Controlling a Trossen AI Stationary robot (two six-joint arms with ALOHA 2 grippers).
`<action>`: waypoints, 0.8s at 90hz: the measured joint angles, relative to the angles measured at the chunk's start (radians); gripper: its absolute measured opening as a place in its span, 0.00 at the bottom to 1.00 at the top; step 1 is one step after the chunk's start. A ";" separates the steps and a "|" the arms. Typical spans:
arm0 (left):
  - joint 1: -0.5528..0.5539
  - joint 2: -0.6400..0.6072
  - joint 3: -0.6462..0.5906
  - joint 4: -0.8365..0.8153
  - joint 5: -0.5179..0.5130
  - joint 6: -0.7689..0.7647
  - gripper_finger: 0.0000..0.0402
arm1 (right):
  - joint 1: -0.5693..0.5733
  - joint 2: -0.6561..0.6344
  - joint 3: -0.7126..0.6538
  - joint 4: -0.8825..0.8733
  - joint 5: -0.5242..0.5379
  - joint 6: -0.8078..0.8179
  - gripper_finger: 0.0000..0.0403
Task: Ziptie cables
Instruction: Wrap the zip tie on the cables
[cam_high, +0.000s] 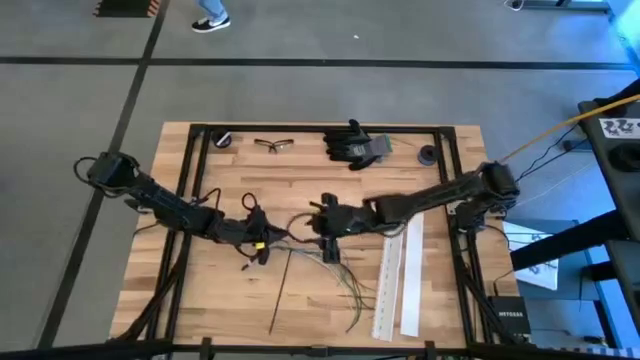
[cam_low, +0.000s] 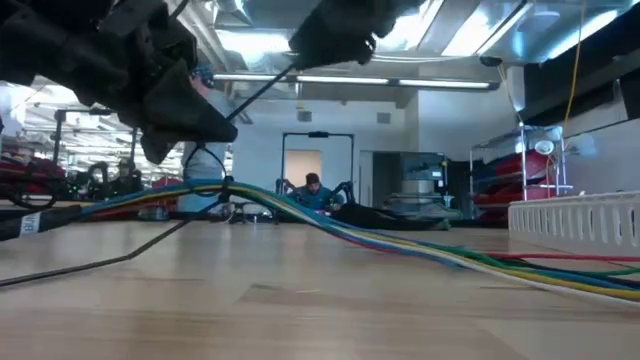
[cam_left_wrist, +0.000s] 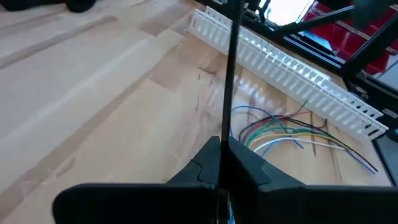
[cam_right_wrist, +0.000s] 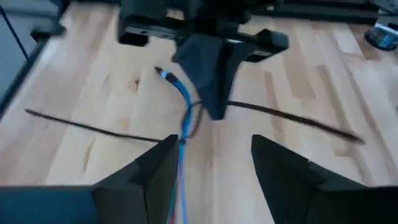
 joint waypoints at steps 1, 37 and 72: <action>0.000 0.000 0.000 0.000 0.000 0.000 0.00 | 0.004 -0.001 -0.024 0.041 0.002 0.005 0.47; 0.019 0.000 0.001 0.020 -0.011 0.016 0.00 | 0.004 0.374 -0.242 1.018 0.063 0.149 0.47; 0.031 0.000 0.001 0.017 -0.014 -0.001 0.00 | 0.021 0.411 0.094 0.385 0.306 0.045 0.30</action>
